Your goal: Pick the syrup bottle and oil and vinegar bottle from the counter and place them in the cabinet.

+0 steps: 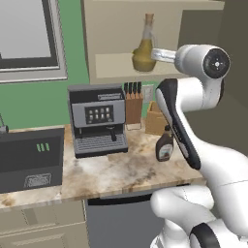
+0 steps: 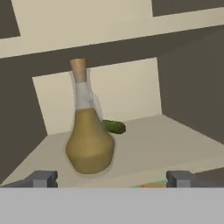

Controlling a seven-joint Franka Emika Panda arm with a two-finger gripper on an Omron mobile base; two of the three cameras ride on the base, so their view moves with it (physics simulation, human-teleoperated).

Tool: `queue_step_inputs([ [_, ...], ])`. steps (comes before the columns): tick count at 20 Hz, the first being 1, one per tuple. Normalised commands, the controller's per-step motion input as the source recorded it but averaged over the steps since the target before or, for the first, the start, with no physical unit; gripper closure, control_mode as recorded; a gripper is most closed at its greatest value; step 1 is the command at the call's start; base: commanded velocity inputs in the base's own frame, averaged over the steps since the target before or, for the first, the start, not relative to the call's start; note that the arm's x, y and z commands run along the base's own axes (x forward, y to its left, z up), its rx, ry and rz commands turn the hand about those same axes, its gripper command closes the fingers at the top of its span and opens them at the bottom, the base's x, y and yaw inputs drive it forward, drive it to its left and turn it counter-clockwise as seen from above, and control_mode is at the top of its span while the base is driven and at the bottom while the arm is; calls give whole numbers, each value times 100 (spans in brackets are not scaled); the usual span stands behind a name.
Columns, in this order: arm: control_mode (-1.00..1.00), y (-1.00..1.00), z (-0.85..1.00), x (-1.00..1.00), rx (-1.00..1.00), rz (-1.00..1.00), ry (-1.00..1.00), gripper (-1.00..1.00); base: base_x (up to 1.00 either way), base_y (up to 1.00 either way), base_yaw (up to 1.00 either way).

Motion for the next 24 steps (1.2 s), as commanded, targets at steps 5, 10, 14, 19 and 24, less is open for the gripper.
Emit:
queue_step_inputs([
  [5, -100, 0, -7, -85, 20, 11, 0, -100, 0, 0, 0],
  [10, -100, 0, -29, -63, 10, 14, 4, -100, 0, 0, 0],
  [14, -100, 6, -46, -24, 0, 12, 7, -100, 0, 0, 0],
  [19, -100, 13, -44, -1, -2, 5, 11, -100, 0, 0, 0],
  [24, -100, 19, -50, 0, -7, 1, 16, -100, 0, 0, 0],
])
